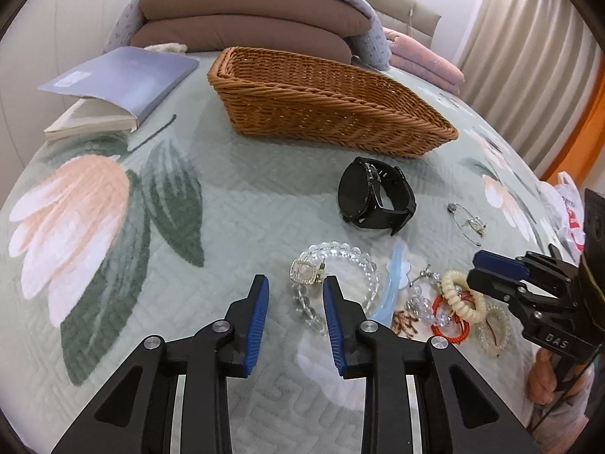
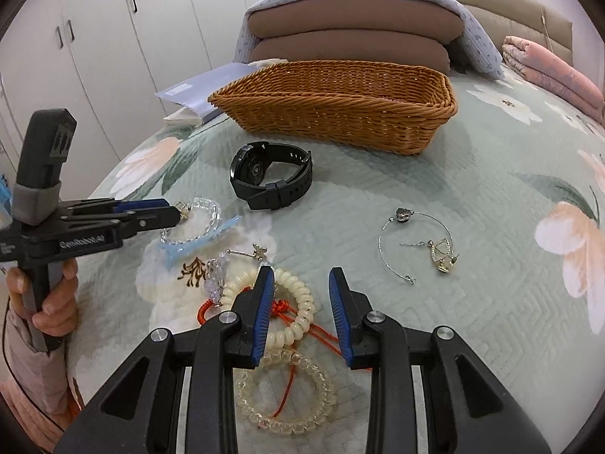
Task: Organize jewelry
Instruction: 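Grasp the silver earring with the right gripper while the left gripper grasps the watch-face ring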
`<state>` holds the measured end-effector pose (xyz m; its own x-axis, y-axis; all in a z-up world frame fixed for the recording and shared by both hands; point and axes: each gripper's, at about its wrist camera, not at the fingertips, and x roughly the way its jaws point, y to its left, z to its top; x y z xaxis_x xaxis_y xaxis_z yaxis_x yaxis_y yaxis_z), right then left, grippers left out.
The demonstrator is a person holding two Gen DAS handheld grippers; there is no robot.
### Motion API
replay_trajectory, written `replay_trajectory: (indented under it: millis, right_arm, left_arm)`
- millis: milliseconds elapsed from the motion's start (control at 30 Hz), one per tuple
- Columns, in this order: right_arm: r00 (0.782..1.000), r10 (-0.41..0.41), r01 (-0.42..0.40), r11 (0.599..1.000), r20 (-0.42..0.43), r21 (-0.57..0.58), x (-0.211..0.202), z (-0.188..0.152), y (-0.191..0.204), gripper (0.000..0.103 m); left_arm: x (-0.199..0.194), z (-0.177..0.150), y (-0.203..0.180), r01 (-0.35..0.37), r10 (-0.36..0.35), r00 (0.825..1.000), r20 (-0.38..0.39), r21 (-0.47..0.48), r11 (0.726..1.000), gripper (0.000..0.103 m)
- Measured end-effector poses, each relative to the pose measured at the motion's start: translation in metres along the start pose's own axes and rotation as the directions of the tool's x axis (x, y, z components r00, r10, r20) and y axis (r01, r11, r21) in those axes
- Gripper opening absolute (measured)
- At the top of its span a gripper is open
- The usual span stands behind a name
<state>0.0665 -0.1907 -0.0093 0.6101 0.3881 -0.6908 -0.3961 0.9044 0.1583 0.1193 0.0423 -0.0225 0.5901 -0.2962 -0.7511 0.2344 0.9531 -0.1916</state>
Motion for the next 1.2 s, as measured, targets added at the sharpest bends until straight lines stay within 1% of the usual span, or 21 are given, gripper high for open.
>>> replay_trajectory:
  millis: [100,167,233,367,433,467,567,700,867,967,1033,1100,1133,1167,1200]
  right_arm:
    - [1.000,0.008,-0.008,0.999,0.020,0.034,-0.007,0.003,-0.009,0.033]
    - [0.999,-0.016,0.014,0.998,0.040,0.058,-0.012,0.007,-0.019,0.033]
    - [0.998,-0.047,0.044,0.997,0.043,0.062,-0.014,0.012,-0.026,0.033]
    - [0.999,-0.039,0.038,0.996,0.011,0.077,-0.005,0.022,-0.036,0.033]
    - [0.997,-0.077,0.077,0.993,0.001,0.085,-0.001,0.024,-0.039,0.033]
    - [0.995,-0.098,0.099,0.990,-0.018,0.096,0.004,0.028,-0.042,0.033]
    - [0.996,-0.087,0.091,0.986,-0.030,0.137,0.008,0.032,-0.054,0.033]
    - [0.997,-0.029,0.044,0.975,-0.072,0.220,0.022,0.036,-0.067,0.033]
    - [0.980,-0.161,0.182,0.963,-0.118,0.199,0.049,0.049,-0.059,0.033]
    - [0.960,-0.260,0.273,0.952,-0.105,0.136,0.058,0.054,-0.045,0.033]
    - [0.953,-0.289,0.298,0.948,-0.092,0.109,0.060,0.054,-0.039,0.031]
    - [0.955,-0.287,0.294,0.951,-0.078,0.092,0.059,0.053,-0.036,0.020]
    - [0.956,-0.286,0.291,0.953,-0.073,0.082,0.059,0.052,-0.034,0.017]
    - [0.956,-0.287,0.292,0.954,-0.067,0.073,0.059,0.051,-0.032,0.013]
    - [0.955,-0.291,0.295,0.953,-0.061,0.066,0.058,0.051,-0.030,0.013]
  left_arm:
    - [0.004,0.003,-0.007,-0.030,0.030,1.000,0.006,0.025,0.999,0.030]
    - [0.007,0.005,-0.009,-0.035,0.035,0.999,0.004,0.030,0.999,0.030]
    - [0.010,0.007,-0.012,-0.042,0.042,0.999,0.007,0.037,0.998,0.030]
    - [0.012,0.007,-0.015,-0.054,0.053,0.999,0.006,0.058,0.997,0.030]
    - [0.011,0.006,-0.015,-0.045,0.045,0.999,0.007,0.057,0.997,0.030]
    - [0.010,0.006,-0.014,-0.038,0.038,0.999,0.008,0.055,0.998,0.030]
    - [0.009,0.005,-0.012,-0.027,0.027,1.000,0.009,0.058,0.998,0.030]
    - [0.009,0.004,-0.013,-0.025,0.025,1.000,0.007,0.062,0.998,0.030]
    - [0.007,0.002,-0.012,0.000,0.000,1.000,0.008,0.069,0.998,0.030]
    - [0.007,0.001,-0.015,-0.004,0.003,1.000,0.007,0.086,0.996,0.030]
    - [0.008,0.001,-0.015,-0.010,0.009,1.000,0.008,0.087,0.996,0.030]
    - [0.009,0.001,-0.016,-0.016,0.015,1.000,0.010,0.091,0.996,0.030]
    - [0.010,0.001,-0.017,-0.022,0.021,1.000,0.011,0.095,0.995,0.030]
    - [0.010,0.001,-0.018,-0.030,0.029,0.999,0.016,0.096,0.995,0.029]
    - [0.010,0.001,-0.018,-0.043,0.041,0.999,0.020,0.095,0.995,0.021]
